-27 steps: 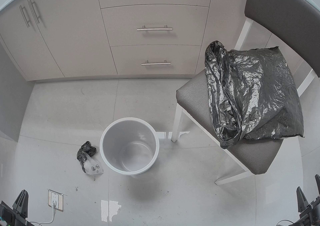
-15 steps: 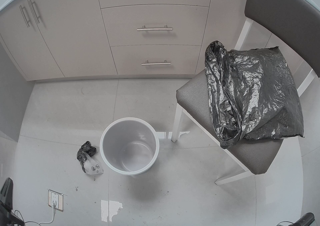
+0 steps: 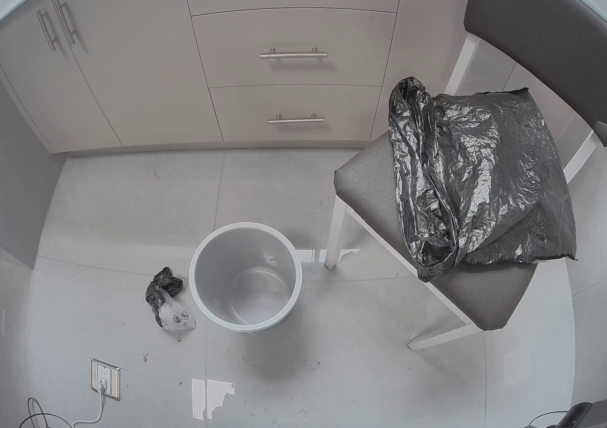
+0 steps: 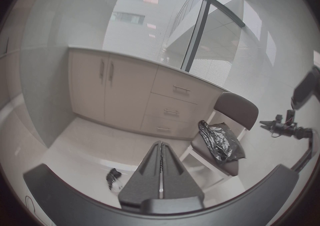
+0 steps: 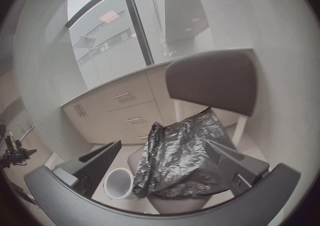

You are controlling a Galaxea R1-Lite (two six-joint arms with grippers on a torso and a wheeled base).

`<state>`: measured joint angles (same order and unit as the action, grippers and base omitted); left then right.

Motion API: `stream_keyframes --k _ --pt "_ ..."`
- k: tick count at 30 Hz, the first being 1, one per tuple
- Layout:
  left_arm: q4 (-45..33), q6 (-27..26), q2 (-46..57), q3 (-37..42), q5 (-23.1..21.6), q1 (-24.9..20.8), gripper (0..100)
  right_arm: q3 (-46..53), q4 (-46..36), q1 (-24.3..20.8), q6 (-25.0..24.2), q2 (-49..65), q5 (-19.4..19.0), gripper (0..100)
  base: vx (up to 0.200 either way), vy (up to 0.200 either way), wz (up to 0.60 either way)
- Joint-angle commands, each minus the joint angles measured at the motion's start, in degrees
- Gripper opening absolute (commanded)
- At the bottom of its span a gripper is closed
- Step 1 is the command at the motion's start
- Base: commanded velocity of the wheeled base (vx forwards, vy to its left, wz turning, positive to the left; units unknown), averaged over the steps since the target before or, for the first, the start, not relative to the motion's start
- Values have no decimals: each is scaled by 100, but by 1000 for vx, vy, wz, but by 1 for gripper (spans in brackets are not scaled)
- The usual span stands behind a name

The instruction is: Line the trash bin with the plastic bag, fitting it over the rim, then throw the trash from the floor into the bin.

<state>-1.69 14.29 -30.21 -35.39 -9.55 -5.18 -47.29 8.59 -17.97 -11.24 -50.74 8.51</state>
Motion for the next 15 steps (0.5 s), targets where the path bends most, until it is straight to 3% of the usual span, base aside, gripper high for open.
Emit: stream_keyframes --k 1,5,8,10,11,15 --pt "117 250 -2042 -566 -3 -967 0 -483 222 -1552 -344 -2010 1004 100 0 0 0" --pt "442 -304 -2446 -372 647 -1336 0 -220 643 -1868 -449 -2406 1311 100 0 0 0" --pt "793 -321 -2736 -179 1209 -1776 0 -167 793 -2026 -449 -2740 1478 100 0 0 0" --pt "820 -321 -2754 -152 1262 -1820 0 -167 793 -2053 -449 -2757 1505 100 0 0 0" --pt "1136 -321 -2912 120 1605 -2101 0 -167 802 -2246 -440 -2995 1803 100 0 0 0" --pt "1655 -330 -3123 507 1825 -2250 0 -149 819 -2334 -484 -3302 2023 100 0 0 0"
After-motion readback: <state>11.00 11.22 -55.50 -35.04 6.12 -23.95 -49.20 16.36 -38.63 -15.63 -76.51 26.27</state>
